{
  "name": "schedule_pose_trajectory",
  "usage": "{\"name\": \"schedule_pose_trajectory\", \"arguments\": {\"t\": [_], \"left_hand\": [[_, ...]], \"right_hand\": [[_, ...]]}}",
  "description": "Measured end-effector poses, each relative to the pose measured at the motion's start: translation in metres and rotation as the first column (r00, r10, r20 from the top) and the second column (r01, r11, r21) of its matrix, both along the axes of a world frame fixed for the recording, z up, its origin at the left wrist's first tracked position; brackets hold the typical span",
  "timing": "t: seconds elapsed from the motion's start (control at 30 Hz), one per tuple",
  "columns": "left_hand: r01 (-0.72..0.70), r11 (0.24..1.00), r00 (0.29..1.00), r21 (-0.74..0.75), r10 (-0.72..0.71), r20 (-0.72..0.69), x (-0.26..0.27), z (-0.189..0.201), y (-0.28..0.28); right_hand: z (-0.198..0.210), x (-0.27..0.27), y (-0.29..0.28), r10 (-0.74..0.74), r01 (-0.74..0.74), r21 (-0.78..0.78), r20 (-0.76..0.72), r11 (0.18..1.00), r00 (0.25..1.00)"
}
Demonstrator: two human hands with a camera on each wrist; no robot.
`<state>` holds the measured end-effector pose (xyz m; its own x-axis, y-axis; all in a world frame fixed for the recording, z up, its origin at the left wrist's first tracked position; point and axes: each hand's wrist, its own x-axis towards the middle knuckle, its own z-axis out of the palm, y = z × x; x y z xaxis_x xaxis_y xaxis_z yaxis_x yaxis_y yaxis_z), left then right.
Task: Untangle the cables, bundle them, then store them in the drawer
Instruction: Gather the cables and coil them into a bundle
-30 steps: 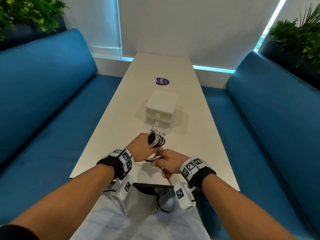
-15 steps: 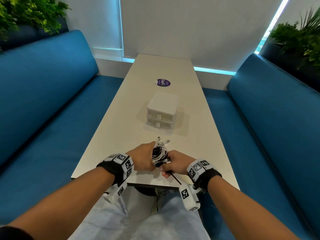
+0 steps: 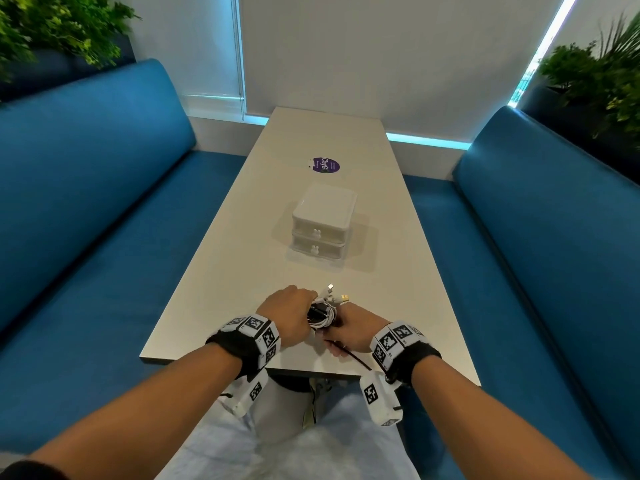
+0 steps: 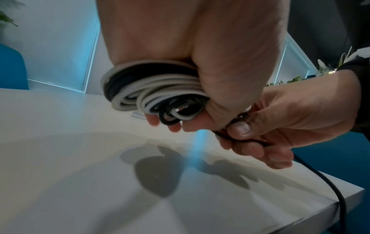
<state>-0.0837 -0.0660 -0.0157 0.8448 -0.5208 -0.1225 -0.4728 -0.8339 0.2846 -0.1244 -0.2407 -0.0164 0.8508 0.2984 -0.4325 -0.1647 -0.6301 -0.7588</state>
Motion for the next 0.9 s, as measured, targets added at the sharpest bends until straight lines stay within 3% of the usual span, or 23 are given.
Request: {"name": "schedule_pose_trajectory", "arguments": {"t": [0.2,0.27,0.43,0.57,0.77,0.9], "left_hand": [[-0.045,0.987,0.99,-0.156,0.023,-0.142,0.0,0.001,0.0],[-0.034,0.989,0.988,-0.143,0.012,-0.152,0.003,0.0,-0.001],[-0.04,0.999,0.999,0.033,0.041,-0.029,0.006,0.002,-0.002],[-0.104,0.993,0.993,0.062,0.1,0.059,0.01,0.007,0.006],[-0.28,0.955,0.959,-0.098,0.274,-0.066,0.021,0.011,0.022],[-0.358,0.904,0.931,-0.232,0.328,-0.159,0.027,0.015,0.025]], "right_hand": [[0.004,0.006,-0.004,0.018,-0.005,-0.082,0.159,0.997,0.987],[0.003,0.009,-0.006,0.032,-0.013,-0.099,0.194,0.995,0.98],[-0.001,0.011,-0.001,0.086,-0.066,-0.093,0.237,0.993,0.968],[-0.003,0.011,-0.003,-0.006,0.038,-0.161,0.196,0.986,0.981],[-0.001,0.008,-0.018,-0.177,0.171,0.079,0.071,0.982,0.982],[0.0,0.007,-0.025,-0.218,0.209,0.105,0.087,0.972,0.972]]}}
